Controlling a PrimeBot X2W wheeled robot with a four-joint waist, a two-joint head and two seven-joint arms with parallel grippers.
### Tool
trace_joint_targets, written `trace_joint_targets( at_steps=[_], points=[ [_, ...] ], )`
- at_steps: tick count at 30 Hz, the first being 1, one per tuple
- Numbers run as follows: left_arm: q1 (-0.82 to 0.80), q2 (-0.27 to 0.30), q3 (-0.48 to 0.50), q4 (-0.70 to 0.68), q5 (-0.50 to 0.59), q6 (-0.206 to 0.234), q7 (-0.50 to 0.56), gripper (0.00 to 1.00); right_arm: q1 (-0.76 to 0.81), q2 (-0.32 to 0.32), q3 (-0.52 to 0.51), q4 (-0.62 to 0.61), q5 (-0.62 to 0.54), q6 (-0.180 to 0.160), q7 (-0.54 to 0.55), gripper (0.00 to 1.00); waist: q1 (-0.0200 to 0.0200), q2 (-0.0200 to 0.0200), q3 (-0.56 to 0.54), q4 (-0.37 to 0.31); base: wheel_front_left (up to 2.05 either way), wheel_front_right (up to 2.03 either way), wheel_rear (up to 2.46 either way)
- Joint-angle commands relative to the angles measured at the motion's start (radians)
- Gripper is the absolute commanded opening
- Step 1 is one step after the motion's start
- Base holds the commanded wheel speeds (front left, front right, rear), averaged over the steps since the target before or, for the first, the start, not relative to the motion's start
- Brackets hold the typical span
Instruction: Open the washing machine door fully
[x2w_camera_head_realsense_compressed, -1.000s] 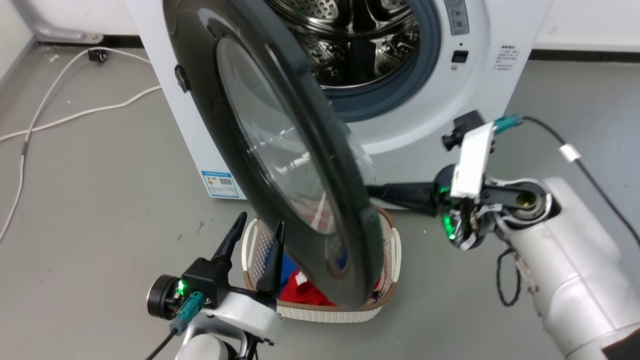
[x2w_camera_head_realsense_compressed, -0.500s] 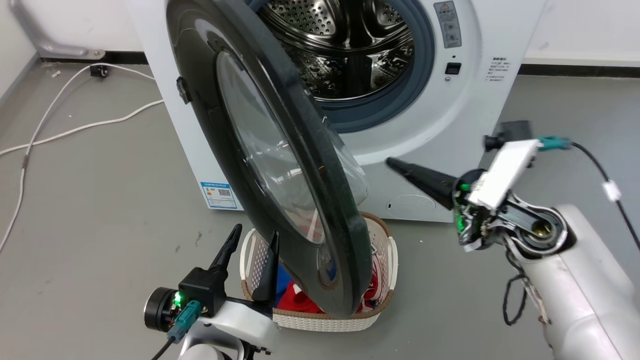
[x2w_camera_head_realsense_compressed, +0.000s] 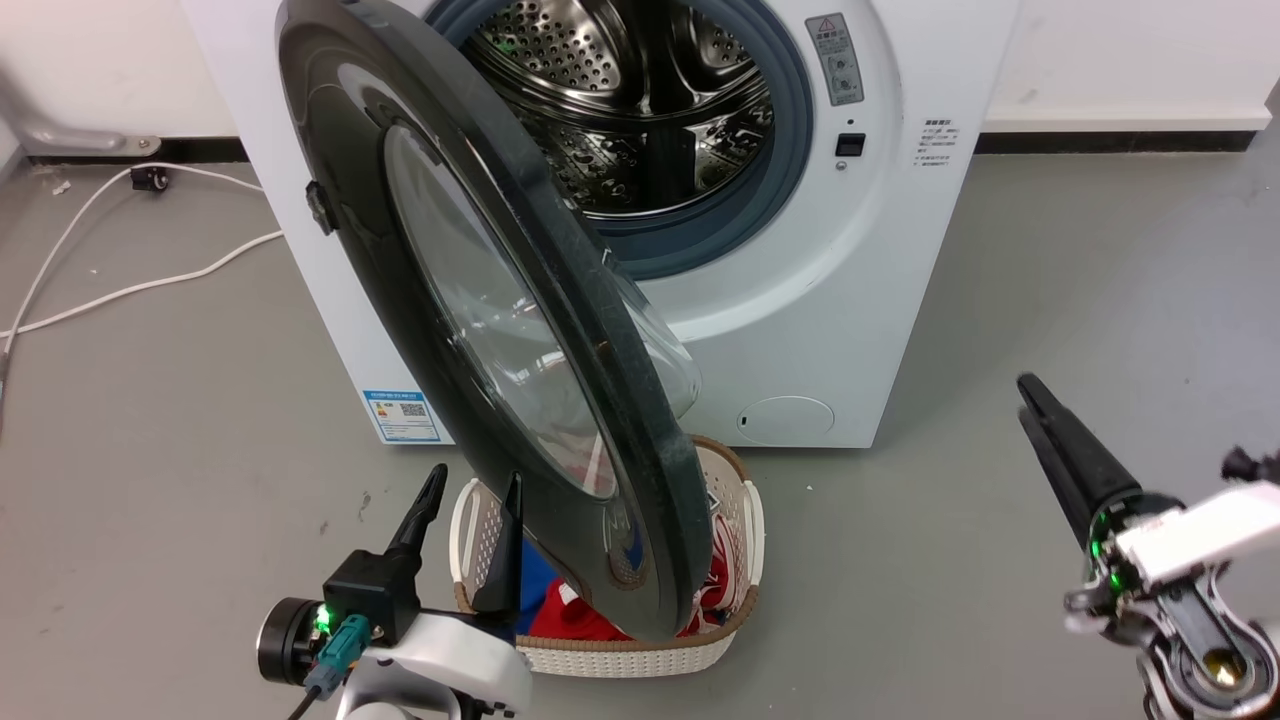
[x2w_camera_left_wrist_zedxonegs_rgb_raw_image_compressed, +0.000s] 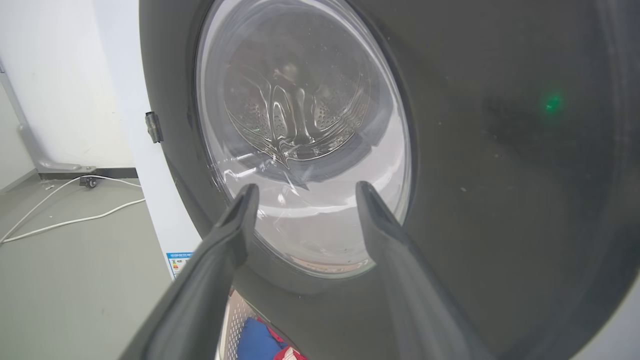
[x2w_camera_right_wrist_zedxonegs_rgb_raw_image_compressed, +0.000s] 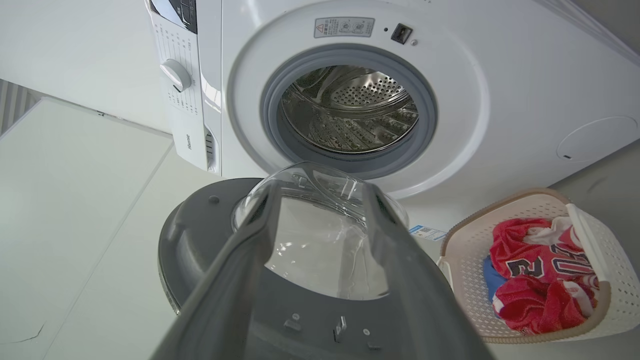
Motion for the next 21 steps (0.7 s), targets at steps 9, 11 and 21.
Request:
trace_joint_targets(
  at_steps=[9, 11, 21],
  points=[
    [0.008, -0.001, 0.03, 0.009, 0.013, 0.002, -0.003, 1.0, 0.157, -0.04, -0.062, -0.093, -0.516, 0.0, -0.301, 1.0, 0.0001, 0.0, -0.003, -0.005, 0.0, 0.0, 0.0],
    [0.007, -0.001, 0.033, 0.01, 0.014, 0.003, -0.003, 1.0, 0.157, -0.025, -0.087, -0.107, -0.667, 0.0, -0.339, 1.0, 0.0001, 0.0, -0.003, -0.006, 0.0, 0.0, 0.0],
    [-0.009, -0.001, 0.05, 0.011, 0.033, -0.005, -0.003, 1.0, 0.232, 0.123, -0.168, -0.271, -1.27, 0.0, -0.308, 1.0, 0.0001, 0.0, 0.003, 0.003, 0.0, 0.0, 0.0]
  ],
)
